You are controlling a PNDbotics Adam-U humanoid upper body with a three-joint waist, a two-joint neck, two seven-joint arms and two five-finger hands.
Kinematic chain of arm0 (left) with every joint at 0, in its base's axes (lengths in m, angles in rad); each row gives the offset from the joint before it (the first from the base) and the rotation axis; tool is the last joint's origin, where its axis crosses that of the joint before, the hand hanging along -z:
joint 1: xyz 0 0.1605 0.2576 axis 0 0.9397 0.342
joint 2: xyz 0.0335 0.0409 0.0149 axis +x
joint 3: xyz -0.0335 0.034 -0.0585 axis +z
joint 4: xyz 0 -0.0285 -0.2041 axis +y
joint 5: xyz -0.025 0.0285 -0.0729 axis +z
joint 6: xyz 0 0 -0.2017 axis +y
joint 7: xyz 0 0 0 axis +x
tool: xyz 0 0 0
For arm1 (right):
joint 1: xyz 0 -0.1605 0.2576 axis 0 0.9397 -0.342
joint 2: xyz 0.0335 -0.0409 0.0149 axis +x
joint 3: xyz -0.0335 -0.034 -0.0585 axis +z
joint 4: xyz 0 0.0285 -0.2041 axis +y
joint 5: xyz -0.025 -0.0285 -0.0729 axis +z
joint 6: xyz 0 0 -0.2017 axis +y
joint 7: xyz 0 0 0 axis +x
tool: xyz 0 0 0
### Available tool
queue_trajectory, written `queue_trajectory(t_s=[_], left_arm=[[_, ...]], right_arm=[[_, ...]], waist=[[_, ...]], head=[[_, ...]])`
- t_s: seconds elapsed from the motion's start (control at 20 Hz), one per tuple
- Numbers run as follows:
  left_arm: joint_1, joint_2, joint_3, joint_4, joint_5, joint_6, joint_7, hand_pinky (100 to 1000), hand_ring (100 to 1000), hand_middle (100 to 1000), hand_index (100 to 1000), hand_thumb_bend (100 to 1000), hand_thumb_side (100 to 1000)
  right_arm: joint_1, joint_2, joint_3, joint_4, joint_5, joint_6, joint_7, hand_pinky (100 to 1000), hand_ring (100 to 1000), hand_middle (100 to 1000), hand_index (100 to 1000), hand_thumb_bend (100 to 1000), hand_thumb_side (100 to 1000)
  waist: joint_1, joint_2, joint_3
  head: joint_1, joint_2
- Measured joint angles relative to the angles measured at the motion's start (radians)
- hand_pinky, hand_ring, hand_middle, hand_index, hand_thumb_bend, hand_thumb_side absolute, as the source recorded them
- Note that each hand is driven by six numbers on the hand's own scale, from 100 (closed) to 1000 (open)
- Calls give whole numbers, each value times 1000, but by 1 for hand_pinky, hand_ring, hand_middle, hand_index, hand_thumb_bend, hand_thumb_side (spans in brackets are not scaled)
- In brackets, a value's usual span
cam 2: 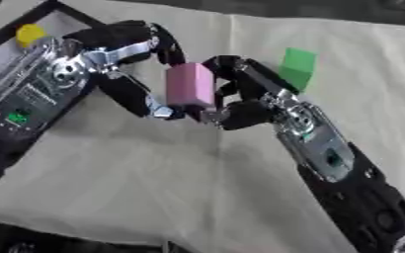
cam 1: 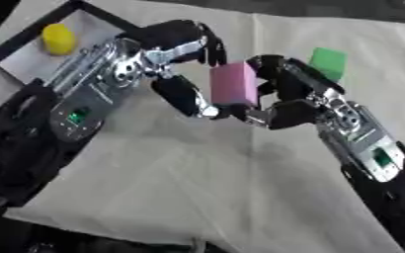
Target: Pick up the objects with one hand, pass them to the other hand, and then place them into the box on the other side of the table.
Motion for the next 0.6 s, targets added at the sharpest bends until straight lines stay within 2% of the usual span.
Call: queue_trajectory(t_s=[0.2, 0.35, 0.6], left_arm=[[0, -5, -2, 3, 9, 4, 15, 795, 668, 590, 666, 421, 234], [0, -8, -5, 3, 17, 10, 24, 792, 649, 567, 623, 313, 146], [3, -8, -7, 3, 38, 24, 39, 786, 627, 538, 567, 209, 100]], right_arm=[[0, 0, -1, 0, 0, 3, 0, 295, 742, 346, 436, 399, 100], [0, 0, -2, 0, 0, 6, 2, 292, 742, 346, 435, 405, 100], [0, 0, -2, 1, 1, 11, 8, 290, 742, 348, 437, 421, 100]], waist=[[0, 1, 0], [0, 2, 0], [-1, 2, 3]], head=[[0, 0], [0, 0], [0, 0]])
